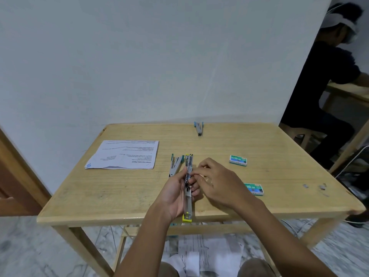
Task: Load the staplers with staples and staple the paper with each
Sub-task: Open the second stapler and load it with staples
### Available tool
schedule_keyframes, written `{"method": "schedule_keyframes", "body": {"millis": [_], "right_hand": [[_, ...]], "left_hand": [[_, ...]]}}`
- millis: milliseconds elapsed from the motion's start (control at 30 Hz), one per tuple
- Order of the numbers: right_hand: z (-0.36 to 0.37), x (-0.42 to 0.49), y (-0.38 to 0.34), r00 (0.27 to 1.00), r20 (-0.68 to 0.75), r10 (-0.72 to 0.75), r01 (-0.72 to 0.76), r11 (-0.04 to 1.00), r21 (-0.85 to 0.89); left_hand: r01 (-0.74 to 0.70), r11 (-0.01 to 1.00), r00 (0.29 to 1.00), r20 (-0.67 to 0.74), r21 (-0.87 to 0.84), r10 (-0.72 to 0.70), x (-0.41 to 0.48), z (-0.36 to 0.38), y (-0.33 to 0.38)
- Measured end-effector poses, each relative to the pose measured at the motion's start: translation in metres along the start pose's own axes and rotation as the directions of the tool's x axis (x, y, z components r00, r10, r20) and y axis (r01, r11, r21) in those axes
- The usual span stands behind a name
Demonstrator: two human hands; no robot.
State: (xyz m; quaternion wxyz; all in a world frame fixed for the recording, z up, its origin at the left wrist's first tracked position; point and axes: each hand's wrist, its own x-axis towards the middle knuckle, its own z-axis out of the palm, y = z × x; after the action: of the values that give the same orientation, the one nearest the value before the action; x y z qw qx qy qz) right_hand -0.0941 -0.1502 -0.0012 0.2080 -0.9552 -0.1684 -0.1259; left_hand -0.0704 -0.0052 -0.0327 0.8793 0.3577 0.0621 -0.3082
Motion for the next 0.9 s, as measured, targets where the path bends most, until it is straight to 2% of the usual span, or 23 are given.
{"method": "schedule_keyframes", "body": {"millis": [167, 233, 333, 467, 567, 667, 733, 800, 900], "right_hand": [[-0.009, 0.005, 0.008, 0.975, 0.048, -0.215, 0.22, 0.939, -0.266], [-0.012, 0.01, 0.01, 0.965, 0.072, -0.251, 0.26, 0.904, -0.34], [-0.019, 0.02, 0.013, 0.97, 0.053, -0.236, 0.238, 0.896, -0.376], [-0.019, 0.026, 0.009, 0.988, 0.058, -0.145, 0.156, 0.911, -0.383], [-0.015, 0.02, 0.005, 0.999, 0.0, -0.053, 0.051, 0.966, -0.255], [-0.011, 0.002, 0.001, 0.997, -0.065, 0.031, -0.025, 0.995, 0.093], [-0.006, -0.01, 0.0, 0.998, -0.059, 0.006, 0.01, 0.961, 0.275], [0.003, -0.019, 0.003, 0.997, -0.067, -0.033, 0.055, 0.936, 0.348], [0.014, -0.022, 0.006, 0.992, -0.121, -0.015, 0.058, 0.933, 0.355]], "left_hand": [[0.015, 1.0, 1.0, 0.006, 0.001, -0.015, -0.001, 0.001, 0.001], [0.026, 1.0, 1.0, 0.005, 0.013, -0.026, -0.001, 0.001, 0.001], [0.04, 0.999, 0.999, 0.006, 0.01, -0.04, -0.001, 0.002, 0.001], [0.033, 0.999, 0.999, 0.001, -0.005, -0.033, 0.0, 0.001, 0.001], [0.051, 0.999, 0.999, 0.008, -0.001, -0.051, 0.001, -0.002, 0.001], [0.05, 0.999, 0.999, 0.009, -0.017, -0.05, 0.001, -0.003, 0.001], [0.036, 0.998, 0.999, 0.014, -0.052, -0.036, -0.001, -0.001, 0.002], [0.019, 0.997, 1.0, -0.014, -0.078, -0.02, -0.001, 0.001, 0.003], [0.009, 0.997, 0.999, -0.035, -0.076, -0.012, 0.0, 0.0, 0.002]]}}
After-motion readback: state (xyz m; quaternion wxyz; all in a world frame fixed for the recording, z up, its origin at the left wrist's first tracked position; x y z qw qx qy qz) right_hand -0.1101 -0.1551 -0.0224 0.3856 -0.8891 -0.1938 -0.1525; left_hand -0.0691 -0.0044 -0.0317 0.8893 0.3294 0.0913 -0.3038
